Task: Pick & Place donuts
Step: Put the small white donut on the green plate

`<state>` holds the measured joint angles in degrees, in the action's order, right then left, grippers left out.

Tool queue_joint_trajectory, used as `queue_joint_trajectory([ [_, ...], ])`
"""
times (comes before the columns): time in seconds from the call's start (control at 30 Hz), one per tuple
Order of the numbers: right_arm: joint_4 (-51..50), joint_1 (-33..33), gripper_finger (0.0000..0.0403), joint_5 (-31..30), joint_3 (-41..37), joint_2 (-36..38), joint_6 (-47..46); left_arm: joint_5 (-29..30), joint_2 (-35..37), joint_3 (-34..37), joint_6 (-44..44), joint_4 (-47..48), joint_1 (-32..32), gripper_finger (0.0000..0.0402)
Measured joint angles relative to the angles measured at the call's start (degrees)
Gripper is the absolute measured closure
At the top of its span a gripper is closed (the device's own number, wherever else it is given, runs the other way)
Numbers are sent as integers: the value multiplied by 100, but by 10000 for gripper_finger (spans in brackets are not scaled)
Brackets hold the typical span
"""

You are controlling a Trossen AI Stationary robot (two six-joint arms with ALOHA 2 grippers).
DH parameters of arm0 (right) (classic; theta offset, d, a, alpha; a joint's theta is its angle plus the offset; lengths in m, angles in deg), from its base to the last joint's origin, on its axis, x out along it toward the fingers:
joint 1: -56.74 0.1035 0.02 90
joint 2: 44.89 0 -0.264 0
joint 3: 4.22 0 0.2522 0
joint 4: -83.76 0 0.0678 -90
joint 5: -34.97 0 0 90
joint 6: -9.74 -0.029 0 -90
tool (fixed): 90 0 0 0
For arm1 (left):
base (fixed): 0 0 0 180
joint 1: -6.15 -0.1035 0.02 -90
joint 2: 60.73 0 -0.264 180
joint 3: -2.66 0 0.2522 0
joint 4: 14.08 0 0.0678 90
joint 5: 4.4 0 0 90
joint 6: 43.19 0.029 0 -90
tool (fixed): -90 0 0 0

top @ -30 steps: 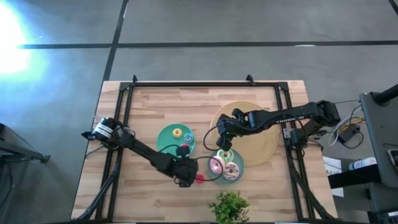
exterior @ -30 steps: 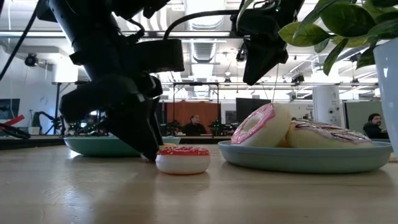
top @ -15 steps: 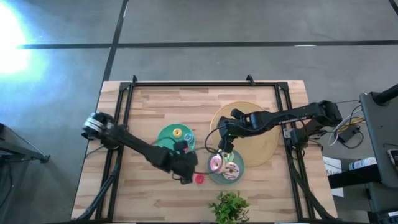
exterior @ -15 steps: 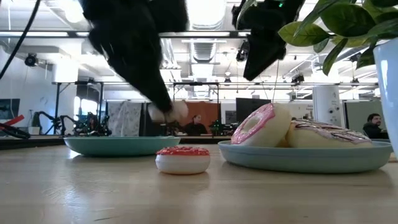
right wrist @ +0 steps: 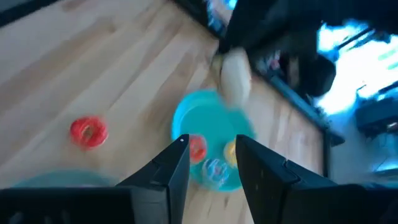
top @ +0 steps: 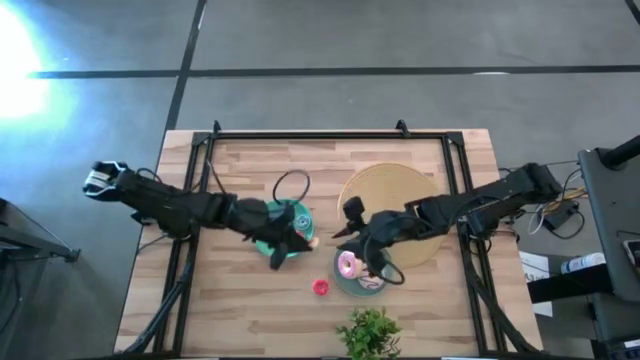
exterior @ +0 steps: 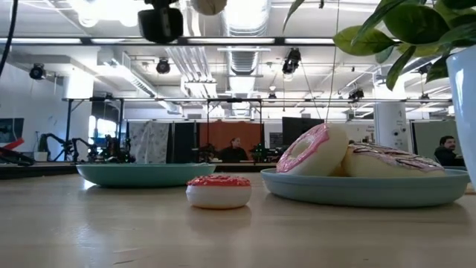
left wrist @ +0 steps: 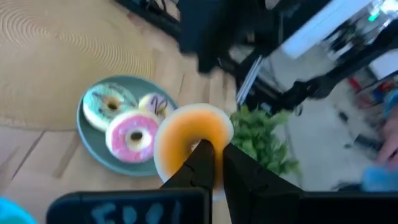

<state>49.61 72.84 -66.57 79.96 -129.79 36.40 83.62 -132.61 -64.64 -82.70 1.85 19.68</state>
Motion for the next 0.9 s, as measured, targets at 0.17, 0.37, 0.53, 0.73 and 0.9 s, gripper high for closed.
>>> queue_joint_trajectory([
  [0.17,179,-27,263,-60,102,-146,-207,-360,67,19,37,-141,-387,401],
  [0.37,177,-20,204,-56,146,-160,-37,-741,-39,-72,73,-191,-548,401],
  [0.53,213,-22,166,-242,146,-188,78,-991,-348,-219,46,-420,-557,401],
  [0.73,217,-20,150,-216,146,-248,96,-1083,-726,-566,248,-464,-583,401],
  [0.9,227,-14,160,-213,146,-245,-62,-1195,-892,-649,284,-502,-609,401],
])
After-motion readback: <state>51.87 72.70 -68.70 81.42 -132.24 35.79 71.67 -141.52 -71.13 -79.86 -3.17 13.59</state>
